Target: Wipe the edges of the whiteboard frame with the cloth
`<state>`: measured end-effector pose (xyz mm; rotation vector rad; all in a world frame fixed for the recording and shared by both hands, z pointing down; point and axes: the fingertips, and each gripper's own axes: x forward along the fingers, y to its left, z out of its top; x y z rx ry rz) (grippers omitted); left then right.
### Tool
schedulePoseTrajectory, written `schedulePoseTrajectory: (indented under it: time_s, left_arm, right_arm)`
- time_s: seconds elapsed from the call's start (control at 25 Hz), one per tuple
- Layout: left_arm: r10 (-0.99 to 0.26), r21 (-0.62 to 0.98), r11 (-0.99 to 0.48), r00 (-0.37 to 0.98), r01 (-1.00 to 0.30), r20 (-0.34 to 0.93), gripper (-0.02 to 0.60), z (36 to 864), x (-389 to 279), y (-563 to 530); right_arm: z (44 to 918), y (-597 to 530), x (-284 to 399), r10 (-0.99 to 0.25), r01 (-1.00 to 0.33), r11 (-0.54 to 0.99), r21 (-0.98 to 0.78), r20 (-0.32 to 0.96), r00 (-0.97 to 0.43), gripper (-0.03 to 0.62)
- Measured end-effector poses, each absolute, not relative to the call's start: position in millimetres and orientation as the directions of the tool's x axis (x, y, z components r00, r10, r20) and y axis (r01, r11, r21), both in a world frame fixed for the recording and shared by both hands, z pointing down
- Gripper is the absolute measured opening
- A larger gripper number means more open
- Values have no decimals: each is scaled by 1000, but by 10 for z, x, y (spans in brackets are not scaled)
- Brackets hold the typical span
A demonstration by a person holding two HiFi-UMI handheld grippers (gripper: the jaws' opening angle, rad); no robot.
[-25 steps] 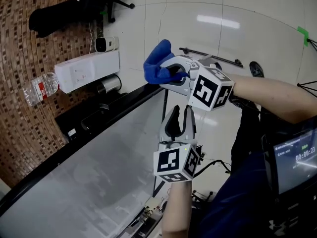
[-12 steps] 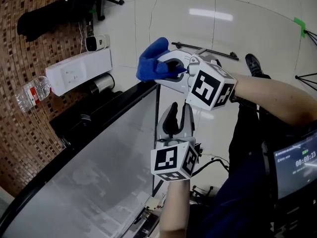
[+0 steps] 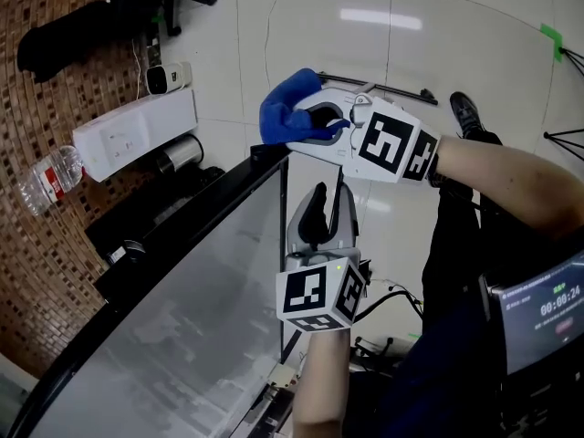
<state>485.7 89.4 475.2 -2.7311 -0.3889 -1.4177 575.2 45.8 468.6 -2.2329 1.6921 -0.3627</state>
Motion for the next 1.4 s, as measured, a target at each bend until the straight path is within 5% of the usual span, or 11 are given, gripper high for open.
schedulePoseTrajectory:
  time_s: [0.56, 1.4]
  left_arm:
    - [186, 15, -957, 573, 290, 798, 123, 5274, 4830, 794]
    - [215, -28, -899, 497, 436, 841, 123, 6314, 4785, 1052]
  right_arm:
    - [5515, 413, 5835, -961, -690, -248, -680, 81, 265, 114]
    - [6478, 475, 5787, -965, -690, -262, -675, 186, 185, 115]
